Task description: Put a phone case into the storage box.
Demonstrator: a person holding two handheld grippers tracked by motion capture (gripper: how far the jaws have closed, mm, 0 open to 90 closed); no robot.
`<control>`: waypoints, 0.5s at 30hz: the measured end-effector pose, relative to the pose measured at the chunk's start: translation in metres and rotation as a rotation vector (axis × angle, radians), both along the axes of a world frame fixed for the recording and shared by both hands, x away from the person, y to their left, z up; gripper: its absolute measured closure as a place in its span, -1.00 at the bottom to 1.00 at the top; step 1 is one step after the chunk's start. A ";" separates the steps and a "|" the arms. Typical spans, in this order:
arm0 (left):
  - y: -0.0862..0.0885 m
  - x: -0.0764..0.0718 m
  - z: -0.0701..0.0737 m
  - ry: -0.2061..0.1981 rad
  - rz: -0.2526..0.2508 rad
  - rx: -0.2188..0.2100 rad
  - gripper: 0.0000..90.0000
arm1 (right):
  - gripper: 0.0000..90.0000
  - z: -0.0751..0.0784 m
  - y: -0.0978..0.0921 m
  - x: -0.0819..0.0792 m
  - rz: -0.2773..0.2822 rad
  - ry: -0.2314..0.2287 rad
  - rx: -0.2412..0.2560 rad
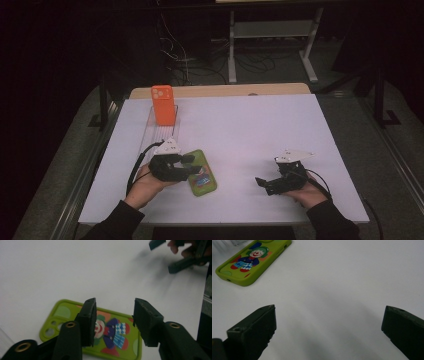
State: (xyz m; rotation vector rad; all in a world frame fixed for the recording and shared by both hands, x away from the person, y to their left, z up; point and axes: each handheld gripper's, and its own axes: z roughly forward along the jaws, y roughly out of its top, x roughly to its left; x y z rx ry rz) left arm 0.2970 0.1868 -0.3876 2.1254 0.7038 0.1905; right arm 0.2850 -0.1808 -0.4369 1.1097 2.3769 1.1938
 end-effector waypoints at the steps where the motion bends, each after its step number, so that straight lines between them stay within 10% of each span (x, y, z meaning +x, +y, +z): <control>1: -0.001 -0.002 -0.003 0.003 -0.008 0.008 0.27 | -1.00 0.000 0.000 0.000 -0.002 0.001 -0.001; 15: 0.008 -0.018 -0.027 0.050 -0.032 0.147 0.98 | -1.00 0.002 0.000 0.000 -0.002 -0.005 -0.003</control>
